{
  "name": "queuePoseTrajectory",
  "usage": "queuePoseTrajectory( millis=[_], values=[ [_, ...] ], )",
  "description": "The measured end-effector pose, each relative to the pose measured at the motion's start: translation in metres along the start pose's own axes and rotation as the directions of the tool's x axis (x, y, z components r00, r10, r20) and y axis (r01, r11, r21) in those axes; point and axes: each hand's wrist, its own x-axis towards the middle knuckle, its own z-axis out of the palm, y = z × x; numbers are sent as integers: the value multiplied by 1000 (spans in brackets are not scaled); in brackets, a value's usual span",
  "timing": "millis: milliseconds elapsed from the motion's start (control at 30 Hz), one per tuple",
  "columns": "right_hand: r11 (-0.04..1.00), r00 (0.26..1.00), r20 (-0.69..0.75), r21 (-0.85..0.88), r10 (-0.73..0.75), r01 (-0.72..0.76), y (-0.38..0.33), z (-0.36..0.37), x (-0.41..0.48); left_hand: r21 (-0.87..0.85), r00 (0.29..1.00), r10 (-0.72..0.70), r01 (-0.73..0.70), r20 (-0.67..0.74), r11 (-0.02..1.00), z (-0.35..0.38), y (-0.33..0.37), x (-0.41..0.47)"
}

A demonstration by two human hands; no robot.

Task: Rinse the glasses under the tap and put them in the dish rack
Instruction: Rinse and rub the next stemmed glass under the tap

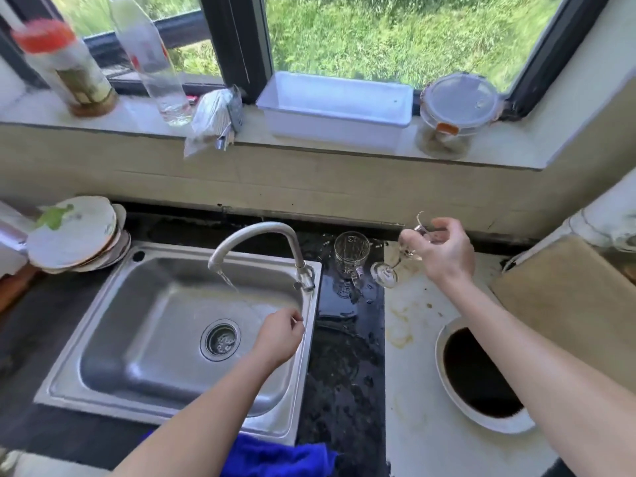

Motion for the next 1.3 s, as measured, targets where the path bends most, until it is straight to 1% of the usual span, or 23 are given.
queuePoseTrajectory(
  millis=[67, 133, 200, 233, 267, 333, 400, 500, 600, 667, 733, 800, 900, 1000, 1033, 1100, 1167, 1233, 1267, 1300],
  values=[
    [998, 997, 60, 38, -57, 55, -13, 1, -18, -57, 1000, -5, 4, -6, 998, -3, 1, 1],
    [994, 982, 157, 53, -105, 98, -25, 10, -42, -149, 1000, -26, 27, 6, 988, -5, -6, 2],
    [992, 954, 274, 37, -123, 117, -33, 30, -67, -274, 995, -91, 97, 34, 957, -11, -17, 3],
    [993, 936, 332, 32, -118, 114, -35, 44, -79, -359, 988, -146, 157, 57, 920, -14, -23, 4],
    [995, 918, 383, 28, -102, 99, -37, 59, -89, -451, 974, -208, 225, 87, 864, -18, -31, 4],
    [999, 880, 473, 10, -47, 47, -39, 92, -111, -592, 930, -316, 363, 186, 719, -25, -52, 4],
    [1000, 845, 534, -14, 12, -6, -42, 128, -132, -658, 879, -371, 472, 299, 587, -33, -77, 1],
    [996, 808, 584, -22, 81, -84, -51, 179, -160, -705, 811, -393, 577, 433, 413, -42, -118, -3],
    [990, 782, 609, -62, 136, -124, -59, 223, -178, -734, 772, -385, 619, 505, 280, -47, -160, 0],
    [984, 783, 597, -82, 174, -156, -63, 245, -184, -763, 752, -394, 624, 529, 167, -50, -183, 5],
    [973, 779, 584, -111, 230, -204, -67, 260, -187, -795, 744, -394, 605, 540, 54, -54, -196, 12],
    [963, 773, 576, -130, 267, -236, -74, 267, -187, -816, 751, -373, 578, 545, -29, -59, -202, 18],
    [959, 746, 607, -112, 274, -261, -80, 268, -183, -816, 758, -339, 576, 557, -51, -64, -209, 28],
    [956, 668, 708, -33, 228, -291, -82, 265, -175, -767, 726, -284, 639, 626, -57, -74, -215, 37],
    [954, 648, 733, -5, 206, -299, -83, 263, -172, -734, 707, -245, 678, 664, -33, -79, -216, 39],
    [949, 633, 756, 51, 166, -310, -86, 263, -166, -672, 668, -166, 739, 726, 33, -87, -217, 43],
    [937, 626, 766, 95, 146, -335, -91, 263, -160, -647, 652, -140, 758, 745, 85, -91, -221, 47],
    [940, 617, 773, 88, 145, -331, -93, 264, -158, -649, 656, -153, 754, 739, 98, -91, -221, 48],
    [943, 616, 772, 72, 154, -326, -92, 265, -157, -668, 671, -166, 740, 723, 84, -90, -221, 48],
    [944, 620, 766, 56, 169, -326, -91, 266, -158, -705, 702, -184, 707, 688, 59, -89, -220, 47]
  ],
)
